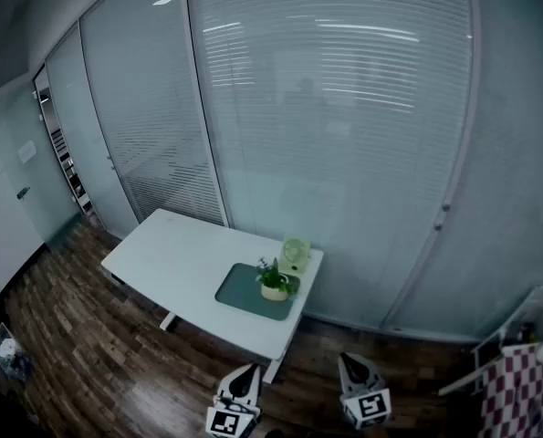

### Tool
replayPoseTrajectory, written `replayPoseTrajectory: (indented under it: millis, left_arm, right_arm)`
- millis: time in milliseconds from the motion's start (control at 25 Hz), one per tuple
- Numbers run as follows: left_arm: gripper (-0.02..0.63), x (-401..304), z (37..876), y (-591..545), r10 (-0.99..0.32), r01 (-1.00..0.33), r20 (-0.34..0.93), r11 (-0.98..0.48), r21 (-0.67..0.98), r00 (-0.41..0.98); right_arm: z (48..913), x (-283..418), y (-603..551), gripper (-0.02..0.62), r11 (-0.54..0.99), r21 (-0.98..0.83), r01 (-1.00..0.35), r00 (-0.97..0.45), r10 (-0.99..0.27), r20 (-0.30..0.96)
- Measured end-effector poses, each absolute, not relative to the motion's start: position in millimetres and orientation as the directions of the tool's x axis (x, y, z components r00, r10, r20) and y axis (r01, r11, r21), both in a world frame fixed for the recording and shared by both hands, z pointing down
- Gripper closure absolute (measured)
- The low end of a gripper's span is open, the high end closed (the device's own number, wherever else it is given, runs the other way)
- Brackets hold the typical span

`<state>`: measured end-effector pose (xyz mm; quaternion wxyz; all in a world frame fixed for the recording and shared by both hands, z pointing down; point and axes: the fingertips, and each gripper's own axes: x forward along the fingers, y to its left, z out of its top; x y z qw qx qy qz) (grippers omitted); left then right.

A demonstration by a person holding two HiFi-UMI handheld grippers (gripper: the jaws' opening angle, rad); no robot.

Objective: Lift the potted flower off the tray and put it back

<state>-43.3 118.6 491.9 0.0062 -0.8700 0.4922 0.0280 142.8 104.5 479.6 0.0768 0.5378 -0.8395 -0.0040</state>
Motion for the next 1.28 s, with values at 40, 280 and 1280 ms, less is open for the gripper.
replayPoseTrajectory:
  millis: [40,280,1280]
  left_arm:
    - [0.600,-45.6,494.1,119.3,-0.855,-0.856,-0.049,-0.517,0.017,0.516]
    - [0.600,-54.9,501.7,120.0,-0.853,-0.853,-0.031,-0.521,0.025,0.521]
    - [0.600,-81.5,508.0,119.7,-0.811,-0.811,-0.014,-0.584,-0.009,0.584]
  right_arm:
    - [496.3,145.5,107.3,0.592,0.421,0.089,-0.903,-0.408,-0.904,0.130]
    - [528.9,143.0,115.5,0.592,0.433,0.098,-0.896,-0.416,-0.896,0.158]
    - [543.5,103.3,125.3,0.591,0.420,0.090,-0.903,-0.392,-0.892,0.224]
